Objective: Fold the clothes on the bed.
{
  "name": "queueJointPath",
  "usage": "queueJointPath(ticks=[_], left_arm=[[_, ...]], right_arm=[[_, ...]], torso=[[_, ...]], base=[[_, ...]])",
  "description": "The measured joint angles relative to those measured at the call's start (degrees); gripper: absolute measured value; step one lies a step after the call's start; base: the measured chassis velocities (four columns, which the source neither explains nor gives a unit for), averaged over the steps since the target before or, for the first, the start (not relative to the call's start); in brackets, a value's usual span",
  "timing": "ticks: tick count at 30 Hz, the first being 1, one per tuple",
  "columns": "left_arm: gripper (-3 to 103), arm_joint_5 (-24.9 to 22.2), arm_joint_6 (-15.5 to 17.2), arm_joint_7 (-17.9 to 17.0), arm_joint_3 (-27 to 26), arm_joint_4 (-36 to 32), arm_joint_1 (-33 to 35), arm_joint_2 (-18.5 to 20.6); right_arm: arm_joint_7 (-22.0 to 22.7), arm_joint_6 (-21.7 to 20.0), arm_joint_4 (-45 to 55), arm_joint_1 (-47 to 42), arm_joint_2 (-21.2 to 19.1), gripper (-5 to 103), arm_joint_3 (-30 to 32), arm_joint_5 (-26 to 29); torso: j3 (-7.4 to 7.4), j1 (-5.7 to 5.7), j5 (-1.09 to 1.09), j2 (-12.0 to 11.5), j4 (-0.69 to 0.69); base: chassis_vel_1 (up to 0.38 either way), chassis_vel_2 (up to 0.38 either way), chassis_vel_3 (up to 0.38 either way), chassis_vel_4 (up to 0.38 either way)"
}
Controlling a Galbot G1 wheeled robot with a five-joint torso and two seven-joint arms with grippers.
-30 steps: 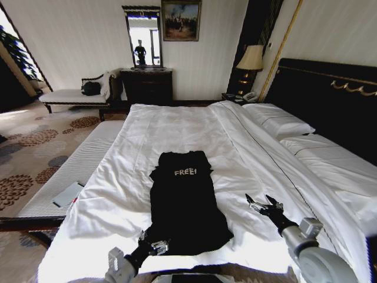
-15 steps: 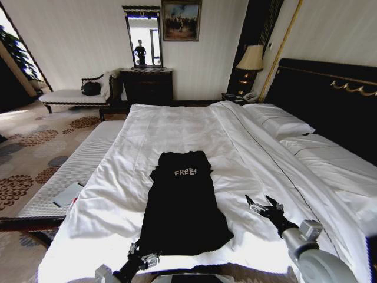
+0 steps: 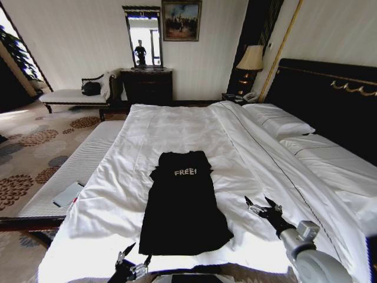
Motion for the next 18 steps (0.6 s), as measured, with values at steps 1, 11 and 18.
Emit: queueJointPath(ticks=[1, 11, 18], left_arm=[[94, -0.03, -0.13, 0.0, -0.19, 0.31, 0.0, 0.0], [93, -1.93, 1.03, 0.01, 1.1, 3.13, -3.22, -0.1], [92, -2.6, 4.16, -0.01, 4.87, 5.79, -9.22, -1.14]], right_arm=[[0.01, -0.02, -0.14, 0.06, 0.04, 100, -0.03, 0.02], [0.26, -0.46, -0.76, 0.94, -0.29, 100, -0.66, 0.21], [0.85, -1.17, -0.45, 1.21, -0.5, 100, -1.24, 0.31]], torso=[[0.0, 0.0, 0.0, 0.0, -0.01], [0.0, 0.0, 0.0, 0.0, 0.0], [0.0, 0.0, 0.0, 0.0, -0.01]], base=[[0.0, 0.0, 0.0, 0.0], [0.0, 0.0, 0.0, 0.0], [0.0, 0.0, 0.0, 0.0]])
